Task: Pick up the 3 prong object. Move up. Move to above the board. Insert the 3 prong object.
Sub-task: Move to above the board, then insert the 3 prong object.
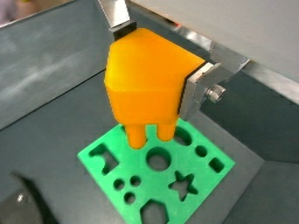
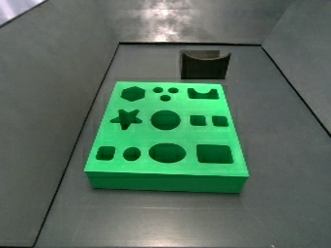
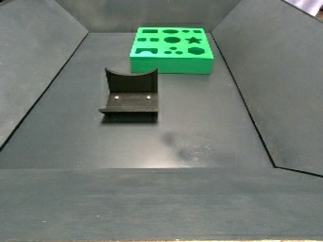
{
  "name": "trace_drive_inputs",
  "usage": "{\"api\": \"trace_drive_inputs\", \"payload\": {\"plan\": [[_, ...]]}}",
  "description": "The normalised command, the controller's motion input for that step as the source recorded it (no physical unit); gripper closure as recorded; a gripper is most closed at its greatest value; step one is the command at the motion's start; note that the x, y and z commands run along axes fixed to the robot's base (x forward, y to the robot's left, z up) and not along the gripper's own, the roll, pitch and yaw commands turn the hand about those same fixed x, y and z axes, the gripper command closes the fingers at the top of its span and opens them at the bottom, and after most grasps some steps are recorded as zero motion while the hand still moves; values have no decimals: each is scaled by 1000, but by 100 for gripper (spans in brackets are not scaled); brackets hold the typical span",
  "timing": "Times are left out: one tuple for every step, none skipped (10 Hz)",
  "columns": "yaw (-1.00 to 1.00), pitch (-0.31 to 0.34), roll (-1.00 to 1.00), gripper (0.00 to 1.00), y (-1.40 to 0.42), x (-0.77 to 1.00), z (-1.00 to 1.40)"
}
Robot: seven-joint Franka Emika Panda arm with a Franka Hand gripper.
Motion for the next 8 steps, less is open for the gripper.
{"api": "trace_drive_inputs", "payload": {"plan": [[-192,96,-10,100,-190,63,126],[9,0,0,100,0,0,0],[29,0,0,100,11,3,0],[31,0,0,100,11,3,0],[31,0,0,100,3,0,0],[11,0,0,100,0,0,0],[9,0,3,100,9,0,0],[26,0,13,100,34,0,-11]]}}
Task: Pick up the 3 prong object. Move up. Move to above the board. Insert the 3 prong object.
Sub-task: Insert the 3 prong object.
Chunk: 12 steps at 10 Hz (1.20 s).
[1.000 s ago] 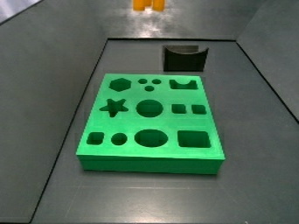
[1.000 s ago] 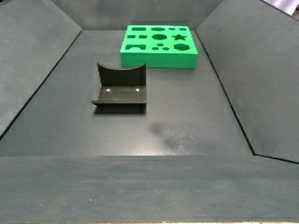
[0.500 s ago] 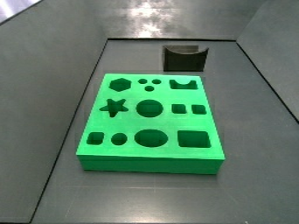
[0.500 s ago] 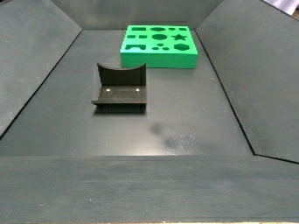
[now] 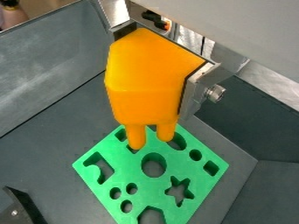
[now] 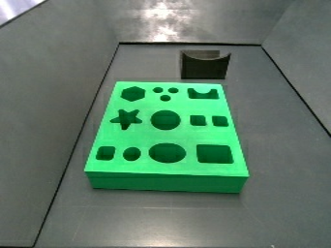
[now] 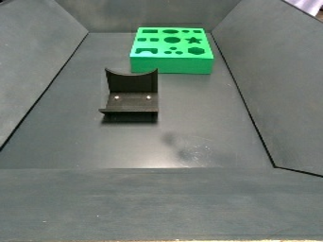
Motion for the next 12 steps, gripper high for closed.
{"api": "trace_drive_inputs", "payload": {"plan": [[37,0,9,100,63,0,-23],[49,0,13,100,77,0,-34],[54,0,13,100,57,0,-9],[37,0,3,100,23,0,0],[23,0,0,100,0,0,0],[0,0,0,100,20,0,0],[0,0,21,100,131,0,-117],[0,0,57,100,209,0,-217],[0,-4,59,100,226,0,-263],[0,-19,54,100,200,43,-286],[6,-39,61,100,160,57,-311],[0,-64,76,100,169,0,-363]]}}
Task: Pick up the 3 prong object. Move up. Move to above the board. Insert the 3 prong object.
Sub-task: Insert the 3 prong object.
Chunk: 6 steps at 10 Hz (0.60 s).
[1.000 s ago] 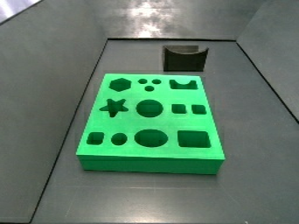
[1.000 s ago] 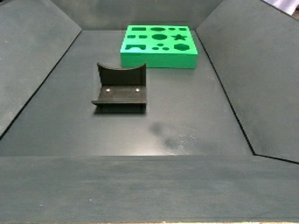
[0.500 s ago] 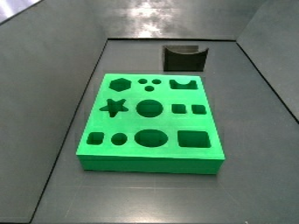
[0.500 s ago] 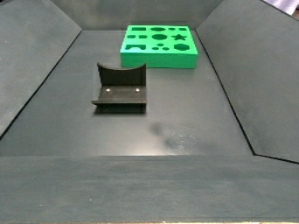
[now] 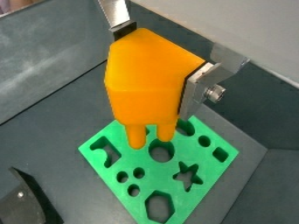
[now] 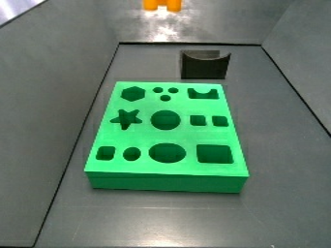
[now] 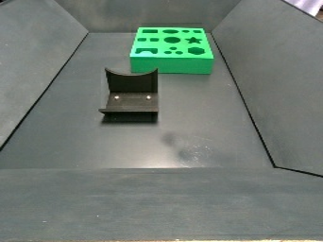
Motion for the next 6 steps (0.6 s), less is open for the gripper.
{"api": "trace_drive_inputs", "payload": {"plan": [[0,-74,87,100,171,0,-394],[0,-74,87,100,140,23,-366],[-380,-93,84,100,114,277,-343],[-843,-44,76,100,71,320,-289],[-946,-54,41,100,31,177,-331],[-1000,-63,21,100,3,91,-360]]}}
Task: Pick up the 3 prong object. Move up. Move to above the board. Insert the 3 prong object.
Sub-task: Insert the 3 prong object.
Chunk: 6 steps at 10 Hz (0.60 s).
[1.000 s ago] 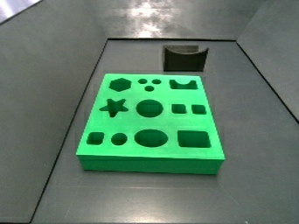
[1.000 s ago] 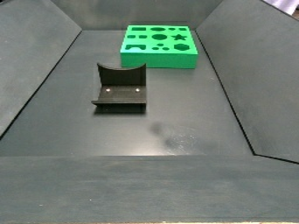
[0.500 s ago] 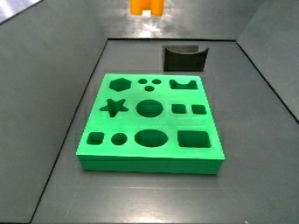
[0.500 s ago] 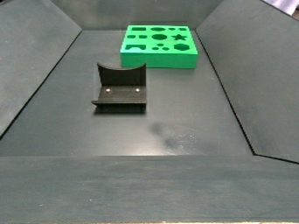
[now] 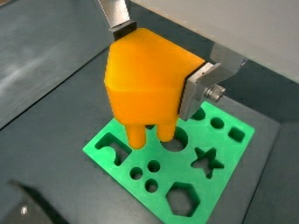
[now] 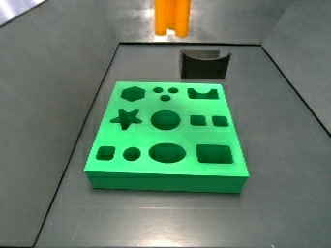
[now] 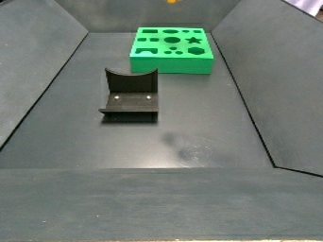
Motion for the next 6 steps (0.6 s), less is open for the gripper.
{"api": "trace_drive_inputs", "payload": {"plan": [[-1000,-66,14,100,0,60,-374],[-1000,-76,1,100,0,26,-380],[-717,-9,0,100,49,0,-174],[0,0,11,100,0,0,0],[-9,0,80,100,0,-89,-103],[-214,19,104,100,0,0,-91]]}}
